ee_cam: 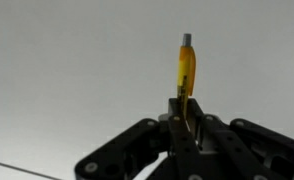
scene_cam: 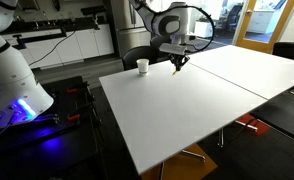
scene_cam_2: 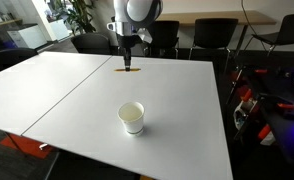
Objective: Move the yellow pen to the right side of the table
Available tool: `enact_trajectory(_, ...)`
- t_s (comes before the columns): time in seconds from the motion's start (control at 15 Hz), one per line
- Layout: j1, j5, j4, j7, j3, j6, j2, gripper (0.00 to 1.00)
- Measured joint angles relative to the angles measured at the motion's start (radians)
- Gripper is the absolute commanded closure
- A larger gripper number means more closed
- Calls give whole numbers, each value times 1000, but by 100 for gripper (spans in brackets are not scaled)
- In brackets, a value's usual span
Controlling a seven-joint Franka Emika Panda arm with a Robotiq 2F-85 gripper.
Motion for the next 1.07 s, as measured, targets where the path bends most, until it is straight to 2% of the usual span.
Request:
enact_trajectory(0.27, -73, 77, -38, 11, -11, -1, -79, 97)
enact_trajectory(0.47, -109, 115, -41, 24, -29, -1, -93, 97)
enact_trajectory(1.07, -134, 120, -42, 90, -106, -2, -53, 97)
